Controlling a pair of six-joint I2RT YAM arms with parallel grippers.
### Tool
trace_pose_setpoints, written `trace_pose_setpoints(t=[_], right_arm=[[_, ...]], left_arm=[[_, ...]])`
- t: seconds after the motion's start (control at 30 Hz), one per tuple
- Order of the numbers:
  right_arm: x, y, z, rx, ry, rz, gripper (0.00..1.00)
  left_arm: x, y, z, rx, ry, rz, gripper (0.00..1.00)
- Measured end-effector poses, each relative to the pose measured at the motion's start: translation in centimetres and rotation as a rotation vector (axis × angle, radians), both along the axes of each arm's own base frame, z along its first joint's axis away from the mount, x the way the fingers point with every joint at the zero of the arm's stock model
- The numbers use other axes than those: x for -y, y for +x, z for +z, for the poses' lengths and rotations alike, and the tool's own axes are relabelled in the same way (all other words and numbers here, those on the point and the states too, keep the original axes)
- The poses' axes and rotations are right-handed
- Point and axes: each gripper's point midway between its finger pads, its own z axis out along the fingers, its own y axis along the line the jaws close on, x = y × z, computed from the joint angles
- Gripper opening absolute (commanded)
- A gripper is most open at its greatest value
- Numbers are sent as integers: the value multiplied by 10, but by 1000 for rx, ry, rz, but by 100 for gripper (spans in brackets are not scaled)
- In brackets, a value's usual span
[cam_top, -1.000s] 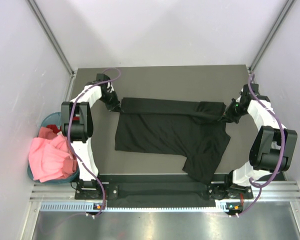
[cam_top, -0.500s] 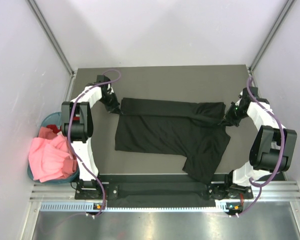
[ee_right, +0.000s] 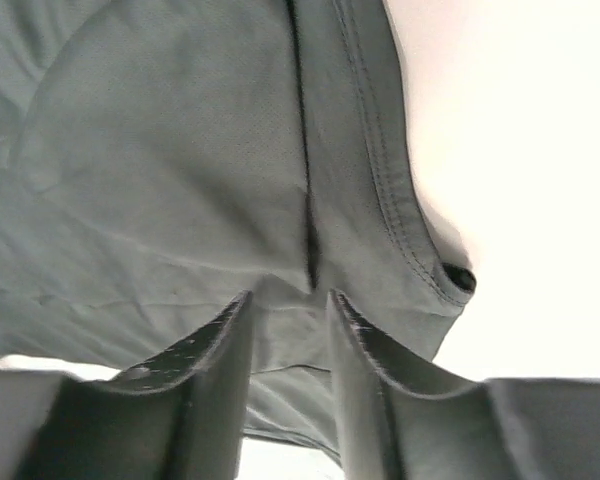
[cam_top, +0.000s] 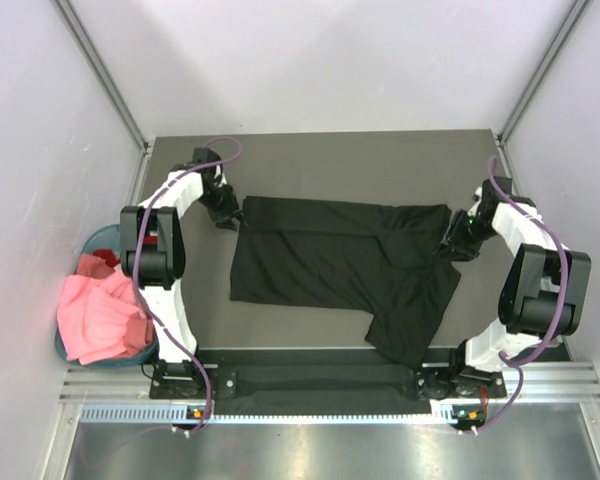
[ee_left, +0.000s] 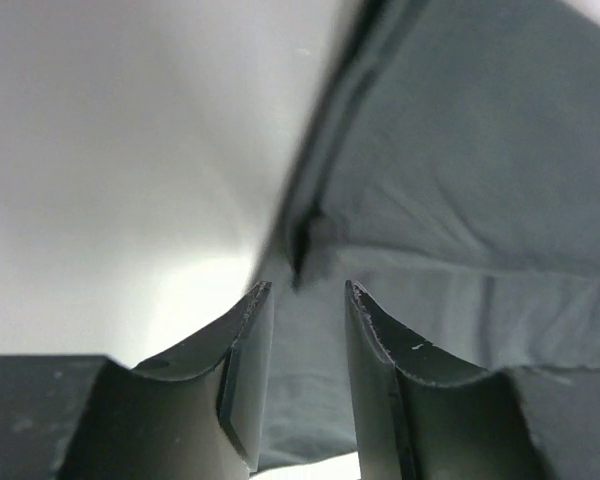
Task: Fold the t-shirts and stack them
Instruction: Fold the tshirt
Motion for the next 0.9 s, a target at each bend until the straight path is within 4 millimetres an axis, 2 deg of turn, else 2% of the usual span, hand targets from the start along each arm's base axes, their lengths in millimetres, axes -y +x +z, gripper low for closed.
trace_pose_setpoints(t=[0.03,0.1,0.17,0.2,0.23,0.37,0.43,0.53,0.73,0.9], right_arm=[[0,2,3,5,-1,0,46],[2,14,12,44,-6,-2,48],[6,36,23,113,-17,-15,47],[10,55,32,164,-23,-25,47],[11,62,34,180,-24,-27,47],[22,115,41,263,-34,-49,44],[26,133,34,267,-36,-52,42],[31,152,21,261,-44,-47,39],[36,170,2,250,-52,-32,38],[38,175,-4,244,-53,-27,38]], left_arm=[[1,-1,6,10,2,-2,40],[4,0,21,45,2,-9,37],[7,4,38,96,-2,-15,35],[8,7,47,125,-6,-17,33],[10,9,54,146,-9,-21,33],[19,31,72,206,-52,-39,33],[25,46,72,230,-85,-50,33],[31,52,62,219,-116,-56,32],[42,68,39,198,-176,-66,31],[49,86,28,209,-217,-65,29]])
